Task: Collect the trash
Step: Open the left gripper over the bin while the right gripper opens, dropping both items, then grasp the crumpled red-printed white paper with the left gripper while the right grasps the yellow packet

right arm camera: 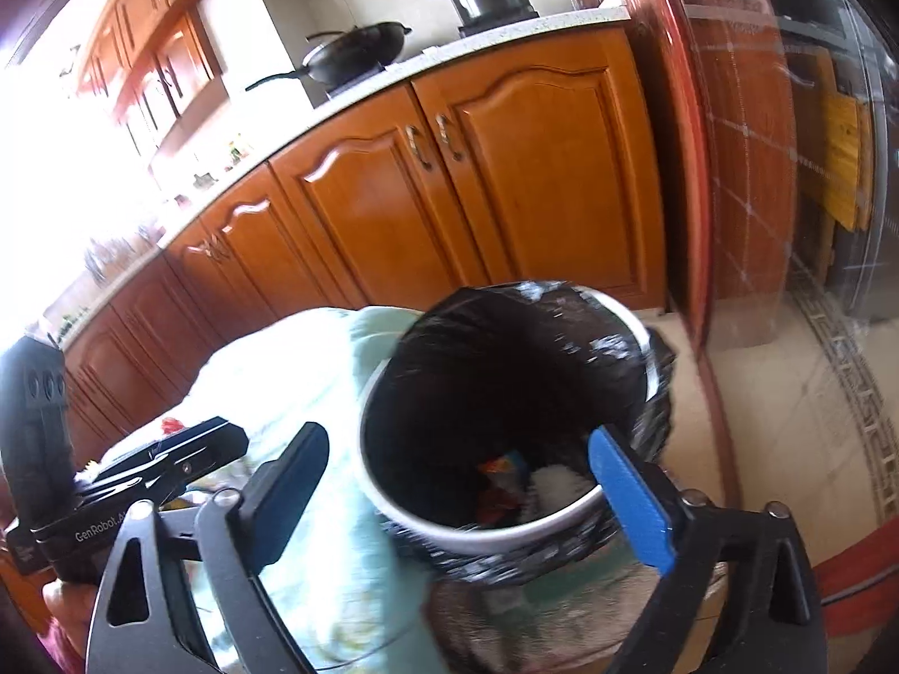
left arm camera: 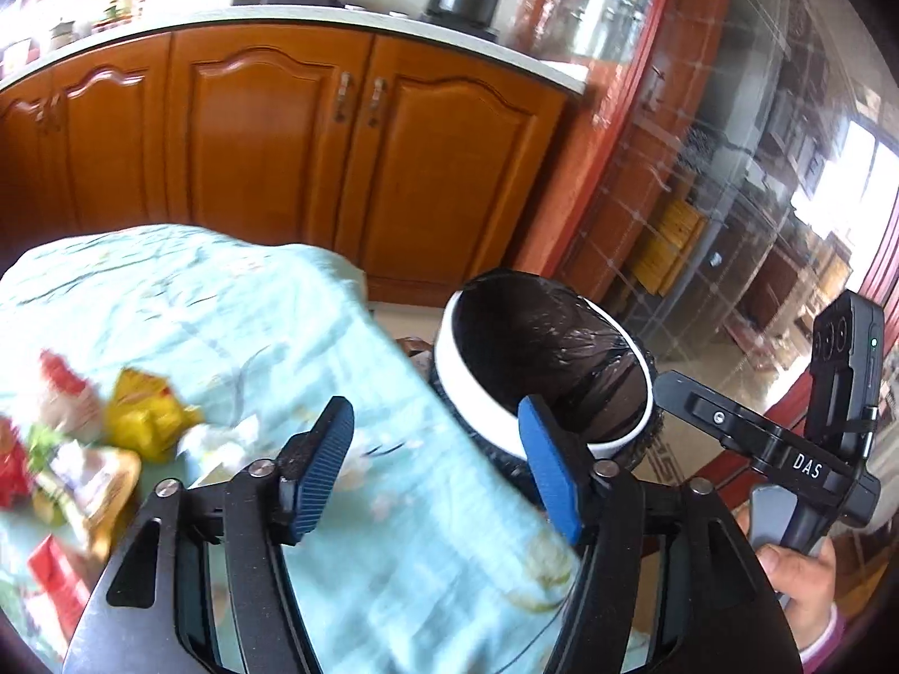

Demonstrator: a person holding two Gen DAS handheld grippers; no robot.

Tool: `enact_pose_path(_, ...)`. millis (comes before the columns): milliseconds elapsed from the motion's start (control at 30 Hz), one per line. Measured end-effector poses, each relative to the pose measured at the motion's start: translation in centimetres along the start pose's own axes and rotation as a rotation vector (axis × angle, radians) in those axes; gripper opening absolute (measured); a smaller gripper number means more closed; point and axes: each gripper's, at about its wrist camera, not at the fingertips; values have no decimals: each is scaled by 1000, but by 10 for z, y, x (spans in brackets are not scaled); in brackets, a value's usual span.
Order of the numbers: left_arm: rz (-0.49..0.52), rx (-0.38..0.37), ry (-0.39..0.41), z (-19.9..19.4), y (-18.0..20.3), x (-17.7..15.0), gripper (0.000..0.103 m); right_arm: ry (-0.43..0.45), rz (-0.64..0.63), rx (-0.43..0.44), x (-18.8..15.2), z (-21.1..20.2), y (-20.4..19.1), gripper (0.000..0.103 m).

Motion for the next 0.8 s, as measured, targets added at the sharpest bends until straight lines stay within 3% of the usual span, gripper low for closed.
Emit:
enact_pose_path(400, -143, 103, 58, -61, -85, -32, 70, -44, 6, 128, -35, 18, -60, 98)
enact_pose_path(800, -224, 162, 55, -74, -136, -45, 70, -113, -67, 191, -50, 45, -116, 98)
Point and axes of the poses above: each gripper's, at about its wrist camera, not at the fingertips, and z roughly the way its jaws point, y to its right, x to its top, and after that the axes turned 9 degrees about x, right-handed
